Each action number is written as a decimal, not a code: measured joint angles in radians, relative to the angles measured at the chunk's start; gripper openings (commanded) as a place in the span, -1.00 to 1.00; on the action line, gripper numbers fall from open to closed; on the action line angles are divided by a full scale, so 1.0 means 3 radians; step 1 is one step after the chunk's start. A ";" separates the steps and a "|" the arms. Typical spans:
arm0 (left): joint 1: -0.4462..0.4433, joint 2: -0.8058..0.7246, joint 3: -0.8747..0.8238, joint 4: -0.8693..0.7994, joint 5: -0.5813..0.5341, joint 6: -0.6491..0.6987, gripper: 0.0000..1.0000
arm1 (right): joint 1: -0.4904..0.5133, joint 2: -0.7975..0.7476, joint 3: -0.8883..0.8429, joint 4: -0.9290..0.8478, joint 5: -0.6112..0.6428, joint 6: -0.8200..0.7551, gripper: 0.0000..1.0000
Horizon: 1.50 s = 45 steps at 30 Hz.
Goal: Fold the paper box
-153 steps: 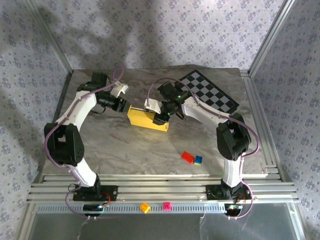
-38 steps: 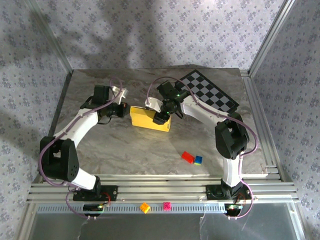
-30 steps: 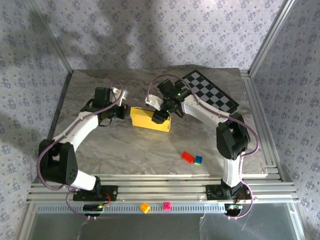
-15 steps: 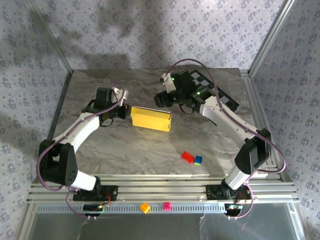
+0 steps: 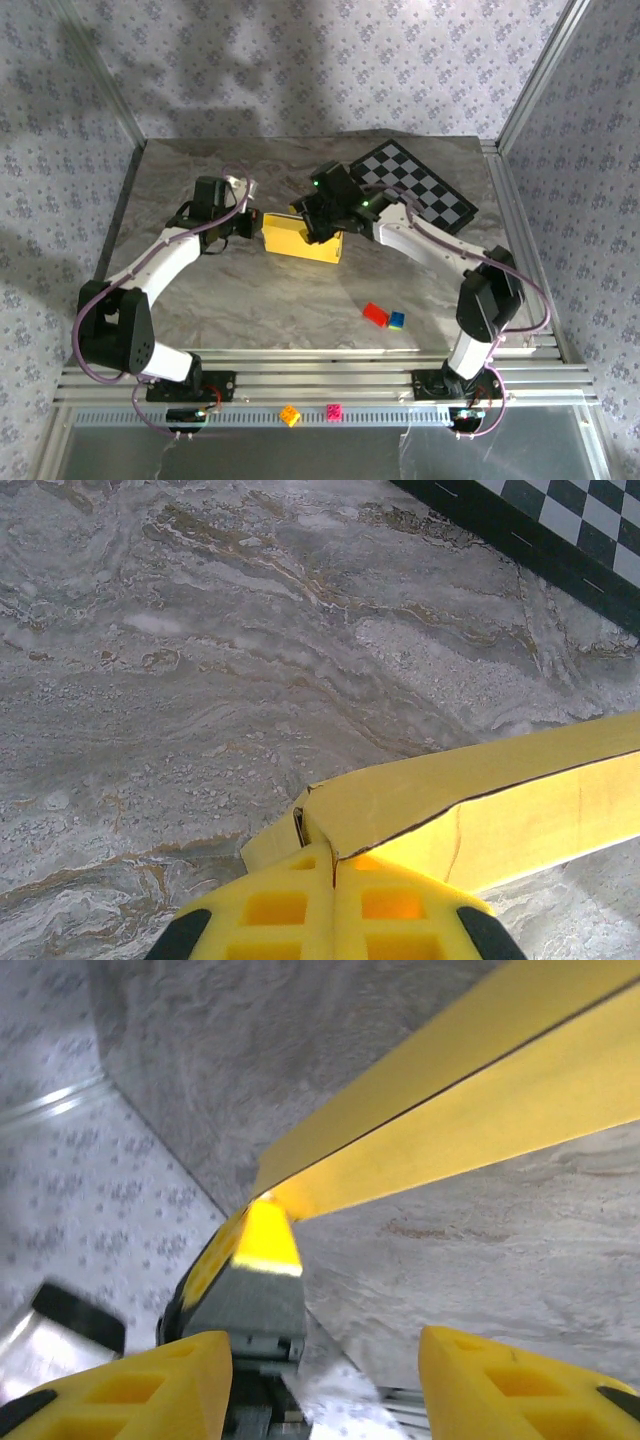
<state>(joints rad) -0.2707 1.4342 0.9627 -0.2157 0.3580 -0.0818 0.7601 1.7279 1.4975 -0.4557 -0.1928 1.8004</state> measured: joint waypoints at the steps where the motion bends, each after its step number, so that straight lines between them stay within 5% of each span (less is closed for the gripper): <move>1: -0.0003 -0.0001 -0.0001 0.0001 -0.0005 -0.0001 -1.00 | -0.0001 0.0029 -0.0036 0.0039 0.0019 0.0109 0.00; 13: -0.0017 -0.0023 -0.0024 0.0025 -0.0038 -0.0048 -1.00 | -0.0095 0.0200 -0.0106 0.0483 0.0136 0.0787 -0.09; 34: -0.0045 -0.0075 -0.0058 0.0023 -0.0099 -0.0149 -0.98 | -0.0060 0.0384 0.0123 0.0029 0.0272 0.0565 -0.46; 45: -0.0045 -0.0313 -0.0271 -0.0125 -0.0149 -0.0651 -0.13 | -0.0051 0.0401 0.0137 -0.0043 0.0309 0.0388 -0.65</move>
<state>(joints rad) -0.2840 1.3403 0.8814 -0.2531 0.3134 -0.2771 0.7448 1.8481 1.5387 -0.4686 -0.1001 1.9167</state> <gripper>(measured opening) 0.390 0.179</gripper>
